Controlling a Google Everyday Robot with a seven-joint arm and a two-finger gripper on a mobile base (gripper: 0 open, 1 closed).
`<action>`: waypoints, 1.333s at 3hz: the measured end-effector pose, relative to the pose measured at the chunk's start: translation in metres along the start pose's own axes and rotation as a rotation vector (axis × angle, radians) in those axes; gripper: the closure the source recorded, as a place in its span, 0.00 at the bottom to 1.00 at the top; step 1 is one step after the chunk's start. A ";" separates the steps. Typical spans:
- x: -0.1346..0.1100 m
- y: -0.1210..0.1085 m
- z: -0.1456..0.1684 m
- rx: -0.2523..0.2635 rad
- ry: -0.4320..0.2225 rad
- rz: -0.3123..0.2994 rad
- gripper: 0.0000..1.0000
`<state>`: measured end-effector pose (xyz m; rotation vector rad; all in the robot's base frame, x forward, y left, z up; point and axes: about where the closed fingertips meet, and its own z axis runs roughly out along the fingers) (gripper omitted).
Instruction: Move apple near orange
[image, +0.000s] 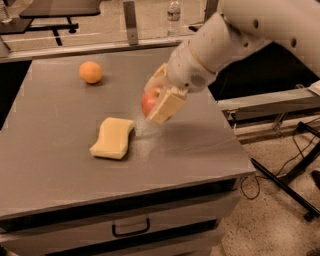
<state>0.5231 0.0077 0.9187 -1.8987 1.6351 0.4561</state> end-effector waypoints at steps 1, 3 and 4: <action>-0.040 -0.057 -0.004 0.058 -0.030 0.003 1.00; -0.091 -0.132 0.036 0.097 -0.052 0.073 1.00; -0.083 -0.156 0.071 0.094 -0.032 0.147 1.00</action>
Offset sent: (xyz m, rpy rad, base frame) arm 0.1394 0.1227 0.0833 0.1050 -0.0531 -0.1296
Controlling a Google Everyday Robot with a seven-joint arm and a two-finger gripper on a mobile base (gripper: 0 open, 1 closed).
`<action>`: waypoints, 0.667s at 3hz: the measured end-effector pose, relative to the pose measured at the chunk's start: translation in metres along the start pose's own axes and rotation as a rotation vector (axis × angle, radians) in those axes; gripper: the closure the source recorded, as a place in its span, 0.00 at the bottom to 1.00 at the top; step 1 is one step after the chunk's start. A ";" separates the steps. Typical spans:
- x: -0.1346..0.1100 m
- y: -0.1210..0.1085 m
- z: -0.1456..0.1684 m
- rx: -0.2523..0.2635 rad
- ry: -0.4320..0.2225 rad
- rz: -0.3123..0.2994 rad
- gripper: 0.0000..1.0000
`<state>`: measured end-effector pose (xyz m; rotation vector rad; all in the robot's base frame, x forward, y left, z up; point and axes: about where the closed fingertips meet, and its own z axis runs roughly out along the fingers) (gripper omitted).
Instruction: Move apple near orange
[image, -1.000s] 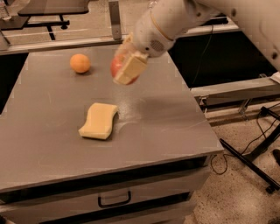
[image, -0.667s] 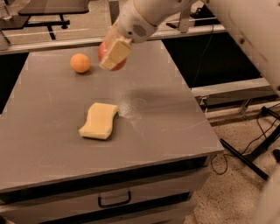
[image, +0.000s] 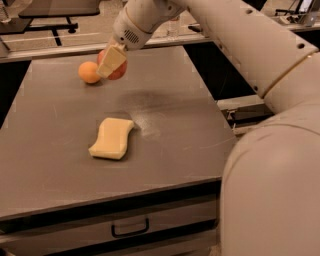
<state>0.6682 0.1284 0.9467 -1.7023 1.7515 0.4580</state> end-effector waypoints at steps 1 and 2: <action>0.014 -0.013 0.021 0.006 0.028 0.045 1.00; 0.019 -0.016 0.026 0.007 0.037 0.057 1.00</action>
Offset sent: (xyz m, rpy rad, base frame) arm 0.0195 0.0012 -0.0246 -0.0205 0.0302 -0.0467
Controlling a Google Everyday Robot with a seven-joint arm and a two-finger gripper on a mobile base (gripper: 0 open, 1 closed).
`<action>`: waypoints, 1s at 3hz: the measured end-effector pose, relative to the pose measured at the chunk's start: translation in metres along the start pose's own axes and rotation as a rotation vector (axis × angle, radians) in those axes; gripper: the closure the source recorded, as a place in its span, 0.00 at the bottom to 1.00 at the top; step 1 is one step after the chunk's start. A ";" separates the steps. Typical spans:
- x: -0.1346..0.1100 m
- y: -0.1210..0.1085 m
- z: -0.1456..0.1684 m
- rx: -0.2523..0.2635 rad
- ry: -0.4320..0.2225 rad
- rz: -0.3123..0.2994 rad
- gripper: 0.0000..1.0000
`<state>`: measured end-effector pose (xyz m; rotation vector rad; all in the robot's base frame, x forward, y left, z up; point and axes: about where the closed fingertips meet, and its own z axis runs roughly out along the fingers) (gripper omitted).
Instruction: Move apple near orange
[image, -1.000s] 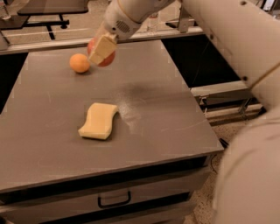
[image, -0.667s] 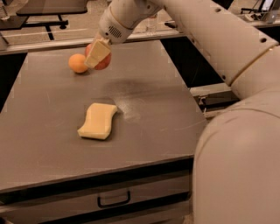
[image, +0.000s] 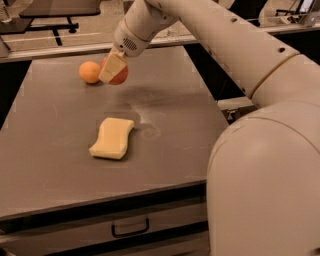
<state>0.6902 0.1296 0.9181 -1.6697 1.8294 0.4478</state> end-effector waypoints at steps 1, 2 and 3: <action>0.002 -0.001 0.001 0.015 0.018 -0.008 1.00; 0.011 -0.018 0.003 0.069 0.033 -0.020 1.00; 0.020 -0.039 0.004 0.134 0.041 -0.030 1.00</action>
Offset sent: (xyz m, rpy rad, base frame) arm 0.0488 -0.0255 -0.0066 -0.0515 -0.1503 -0.0913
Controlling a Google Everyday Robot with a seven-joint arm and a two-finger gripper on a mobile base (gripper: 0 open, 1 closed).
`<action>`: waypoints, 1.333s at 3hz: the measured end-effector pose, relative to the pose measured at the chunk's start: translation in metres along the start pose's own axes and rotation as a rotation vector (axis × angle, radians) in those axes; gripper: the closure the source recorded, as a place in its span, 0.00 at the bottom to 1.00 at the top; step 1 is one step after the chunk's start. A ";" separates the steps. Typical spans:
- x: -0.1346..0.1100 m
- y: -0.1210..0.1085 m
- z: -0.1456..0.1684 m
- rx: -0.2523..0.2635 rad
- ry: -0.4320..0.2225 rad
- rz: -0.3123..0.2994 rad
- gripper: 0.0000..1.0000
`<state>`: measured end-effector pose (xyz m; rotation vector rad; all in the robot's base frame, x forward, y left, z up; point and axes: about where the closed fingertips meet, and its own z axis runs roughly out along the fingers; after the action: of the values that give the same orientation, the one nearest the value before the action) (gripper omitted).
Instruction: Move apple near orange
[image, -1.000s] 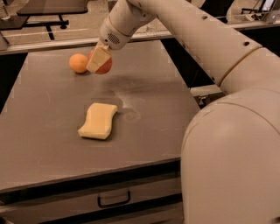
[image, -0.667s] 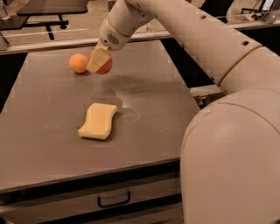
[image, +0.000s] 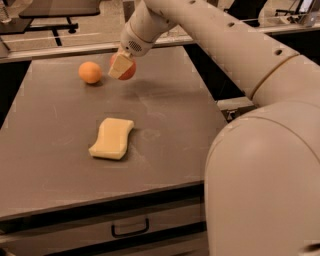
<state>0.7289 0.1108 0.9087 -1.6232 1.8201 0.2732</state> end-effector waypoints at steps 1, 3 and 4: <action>0.006 -0.015 0.009 0.043 0.011 -0.008 1.00; 0.012 -0.028 0.033 0.060 -0.017 -0.004 0.59; 0.013 -0.033 0.045 0.063 -0.051 -0.002 0.27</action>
Offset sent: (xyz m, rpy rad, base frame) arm 0.0429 -0.0066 -0.0266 0.0102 -0.0596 -0.0513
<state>0.7756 0.1196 0.8760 -1.5603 1.7714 0.2519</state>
